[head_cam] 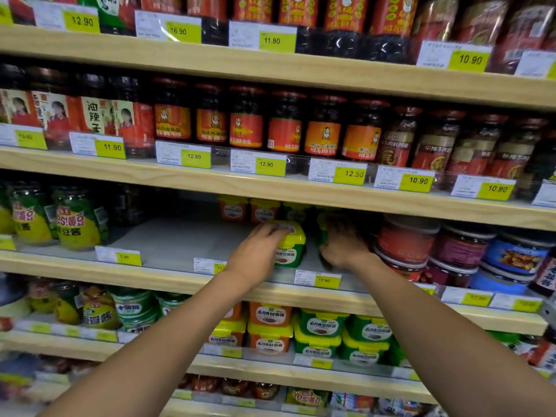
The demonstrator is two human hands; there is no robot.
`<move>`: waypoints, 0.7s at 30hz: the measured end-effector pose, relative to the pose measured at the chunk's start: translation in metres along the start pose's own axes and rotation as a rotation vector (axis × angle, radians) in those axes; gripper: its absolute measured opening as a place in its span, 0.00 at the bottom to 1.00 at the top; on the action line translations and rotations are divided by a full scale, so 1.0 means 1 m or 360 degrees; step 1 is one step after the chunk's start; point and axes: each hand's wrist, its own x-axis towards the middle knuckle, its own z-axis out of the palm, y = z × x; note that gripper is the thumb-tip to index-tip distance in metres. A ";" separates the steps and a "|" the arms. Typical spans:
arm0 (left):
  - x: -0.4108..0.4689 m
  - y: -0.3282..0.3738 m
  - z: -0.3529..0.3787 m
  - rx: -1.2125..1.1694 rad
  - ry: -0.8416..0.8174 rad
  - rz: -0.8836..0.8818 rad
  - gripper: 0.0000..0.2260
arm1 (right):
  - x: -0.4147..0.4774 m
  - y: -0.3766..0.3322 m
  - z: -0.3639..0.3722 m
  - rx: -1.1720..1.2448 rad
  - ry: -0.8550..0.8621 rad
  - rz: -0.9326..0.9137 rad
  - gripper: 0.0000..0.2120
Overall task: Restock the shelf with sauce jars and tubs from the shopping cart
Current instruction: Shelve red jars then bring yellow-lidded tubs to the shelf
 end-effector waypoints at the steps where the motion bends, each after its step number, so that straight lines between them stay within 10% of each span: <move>1: 0.001 0.000 0.000 -0.0008 -0.0001 -0.0009 0.31 | 0.000 -0.001 0.000 0.0012 -0.0012 0.0013 0.37; 21: 0.001 0.005 0.000 0.0057 0.0082 -0.0037 0.26 | 0.026 0.000 0.010 0.0030 -0.0030 0.0037 0.42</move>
